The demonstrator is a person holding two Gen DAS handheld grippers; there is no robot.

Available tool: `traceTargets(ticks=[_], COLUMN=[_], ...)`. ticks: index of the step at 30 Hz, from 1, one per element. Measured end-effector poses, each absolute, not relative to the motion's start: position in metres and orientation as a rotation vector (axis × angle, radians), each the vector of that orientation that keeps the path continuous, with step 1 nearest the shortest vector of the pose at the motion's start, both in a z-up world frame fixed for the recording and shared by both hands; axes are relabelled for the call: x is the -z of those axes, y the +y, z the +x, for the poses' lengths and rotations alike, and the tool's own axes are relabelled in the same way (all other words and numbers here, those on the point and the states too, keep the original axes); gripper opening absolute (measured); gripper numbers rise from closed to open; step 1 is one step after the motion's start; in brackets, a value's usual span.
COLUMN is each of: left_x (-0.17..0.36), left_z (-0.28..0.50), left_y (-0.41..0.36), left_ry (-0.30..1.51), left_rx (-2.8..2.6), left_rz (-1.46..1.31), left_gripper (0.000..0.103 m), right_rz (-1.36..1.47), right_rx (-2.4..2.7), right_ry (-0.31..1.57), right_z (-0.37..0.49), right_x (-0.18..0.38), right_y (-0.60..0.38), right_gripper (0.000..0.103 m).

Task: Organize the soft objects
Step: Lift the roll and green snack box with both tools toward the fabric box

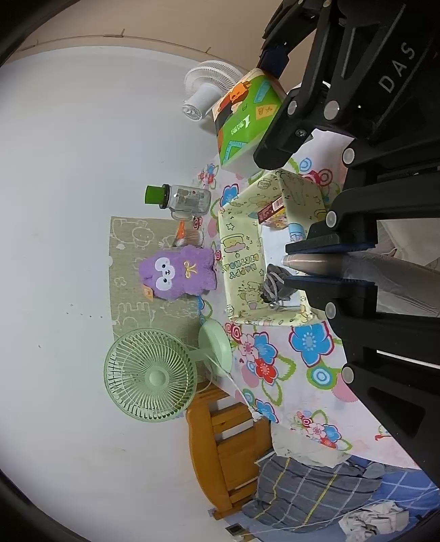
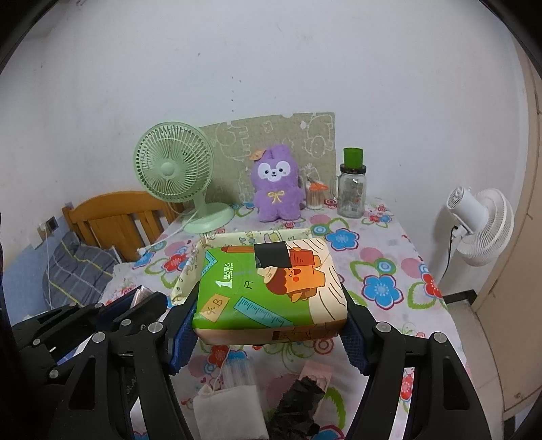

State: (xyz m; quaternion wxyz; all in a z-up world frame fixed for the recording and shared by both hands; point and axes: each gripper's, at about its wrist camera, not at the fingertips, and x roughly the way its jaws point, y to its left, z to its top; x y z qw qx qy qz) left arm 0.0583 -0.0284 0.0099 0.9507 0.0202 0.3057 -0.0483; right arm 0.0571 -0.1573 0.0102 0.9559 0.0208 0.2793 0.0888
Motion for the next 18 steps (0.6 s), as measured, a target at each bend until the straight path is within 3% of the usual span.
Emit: traceTargets(ticks=[18], left_x=[-0.008], left_z=[0.103], left_y=[-0.031], left_ry=[0.622], left_rx=[0.097], left_rz=[0.051], left_gripper=[0.010], right_rz=[0.040], right_rx=[-0.184], right_ry=[0.579], right_z=[0.093], right_x=[-0.011], right_y=[-0.154], right_gripper=[0.074])
